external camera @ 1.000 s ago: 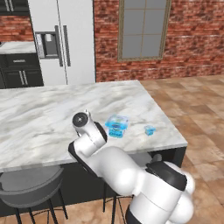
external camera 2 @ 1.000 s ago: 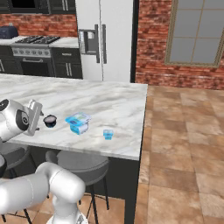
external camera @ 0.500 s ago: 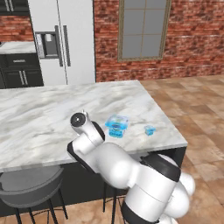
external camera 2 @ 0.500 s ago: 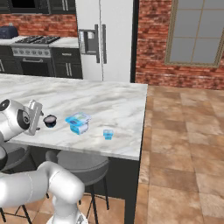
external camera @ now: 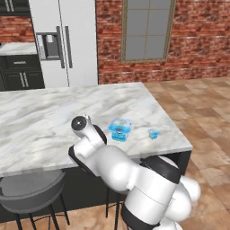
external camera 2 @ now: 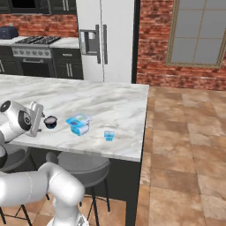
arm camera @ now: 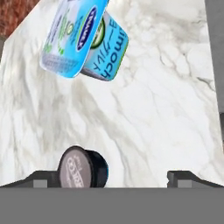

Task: Stack the yogurt containers by placing the smaller containers on top of the larger containers.

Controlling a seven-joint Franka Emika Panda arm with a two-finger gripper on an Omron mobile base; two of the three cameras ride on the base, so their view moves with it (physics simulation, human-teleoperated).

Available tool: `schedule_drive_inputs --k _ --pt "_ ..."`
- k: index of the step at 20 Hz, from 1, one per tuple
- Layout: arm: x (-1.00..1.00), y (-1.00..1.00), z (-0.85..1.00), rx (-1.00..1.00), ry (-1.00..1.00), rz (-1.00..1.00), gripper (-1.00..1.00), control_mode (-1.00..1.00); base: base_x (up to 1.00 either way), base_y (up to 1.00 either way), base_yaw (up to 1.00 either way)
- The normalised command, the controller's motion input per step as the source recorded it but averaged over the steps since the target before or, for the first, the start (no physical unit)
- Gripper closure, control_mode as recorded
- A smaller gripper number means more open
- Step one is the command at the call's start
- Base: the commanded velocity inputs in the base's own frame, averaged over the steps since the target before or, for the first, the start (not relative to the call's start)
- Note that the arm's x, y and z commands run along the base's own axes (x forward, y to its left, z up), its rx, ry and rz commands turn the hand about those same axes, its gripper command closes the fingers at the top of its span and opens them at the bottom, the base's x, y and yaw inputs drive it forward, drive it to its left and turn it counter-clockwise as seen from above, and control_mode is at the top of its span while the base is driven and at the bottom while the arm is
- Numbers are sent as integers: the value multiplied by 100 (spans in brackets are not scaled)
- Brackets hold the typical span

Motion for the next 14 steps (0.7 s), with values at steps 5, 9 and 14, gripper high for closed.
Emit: schedule_drive_inputs --k 5,9,14 --pt "10 9 -10 0 0 -6 -100 -100 0 0 0" --pt "12 11 -11 3 0 -5 -100 -100 0 0 0" --pt "11 11 -10 3 0 -4 -100 -100 0 0 0"
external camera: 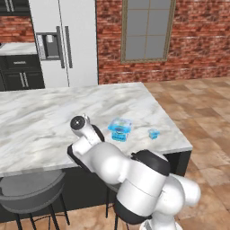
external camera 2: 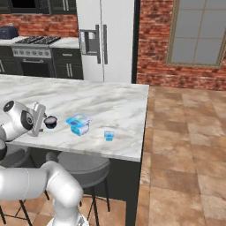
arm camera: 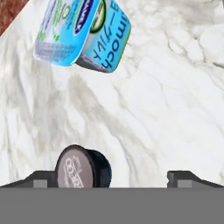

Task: Stack the yogurt containers by placing the smaller containers on top of the larger containers.

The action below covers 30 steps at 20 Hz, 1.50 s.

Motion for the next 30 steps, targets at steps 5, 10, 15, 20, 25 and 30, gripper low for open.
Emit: schedule_drive_inputs --k 5,10,15,20,25,30 --pt "11 12 -9 4 0 -2 -100 -100 0 0 0" --pt "9 11 -9 2 0 -1 -100 -100 0 0 0" --pt "11 8 -8 1 0 0 -100 -100 0 0 0" --pt "8 2 -7 0 0 0 -100 -100 0 0 0" --pt "12 2 -4 0 0 0 -100 -100 0 0 0" --pt "10 0 -3 0 0 0 -100 -100 0 0 0"
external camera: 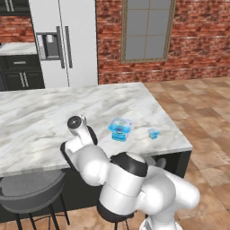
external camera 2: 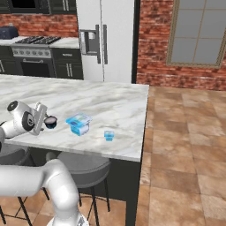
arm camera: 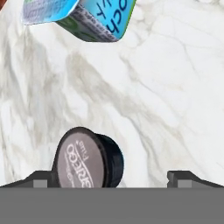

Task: Stack the yogurt containers by placing the smaller containers on top of the larger containers.

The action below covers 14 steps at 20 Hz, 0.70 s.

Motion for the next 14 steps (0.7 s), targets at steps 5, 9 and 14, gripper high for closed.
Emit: schedule_drive_inputs --k 5,9,14 --pt "12 1 -5 0 1 0 -100 -100 0 0 0" --pt "11 1 -10 0 5 0 -100 -100 0 0 0" --pt "13 0 -13 1 4 0 -100 -100 0 0 0"
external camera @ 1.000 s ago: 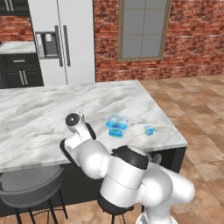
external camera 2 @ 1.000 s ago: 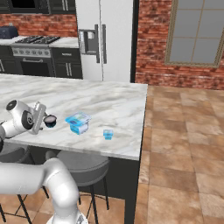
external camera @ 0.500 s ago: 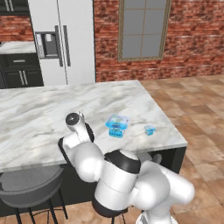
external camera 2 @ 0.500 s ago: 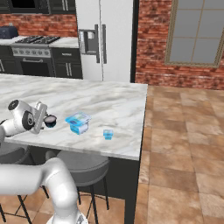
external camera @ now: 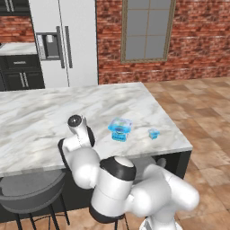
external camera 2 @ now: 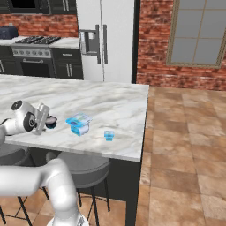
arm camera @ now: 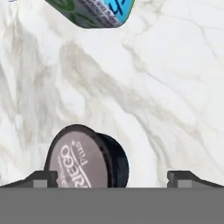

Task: Stack the yogurt containers by placing the smaller containers on top of the larger containers.

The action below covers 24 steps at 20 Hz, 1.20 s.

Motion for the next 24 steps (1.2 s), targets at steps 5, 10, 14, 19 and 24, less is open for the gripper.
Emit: schedule_drive_inputs --k 5,10,14,19,24 --pt "16 1 -11 1 2 0 -100 -100 0 0 0" --pt "12 1 -11 1 0 0 -100 -100 0 0 0" --pt "10 7 -14 0 1 0 -100 -100 0 0 0" --pt "9 9 -14 1 2 0 -100 -100 0 0 0" --pt "9 8 -13 2 1 0 -100 -100 0 0 0"
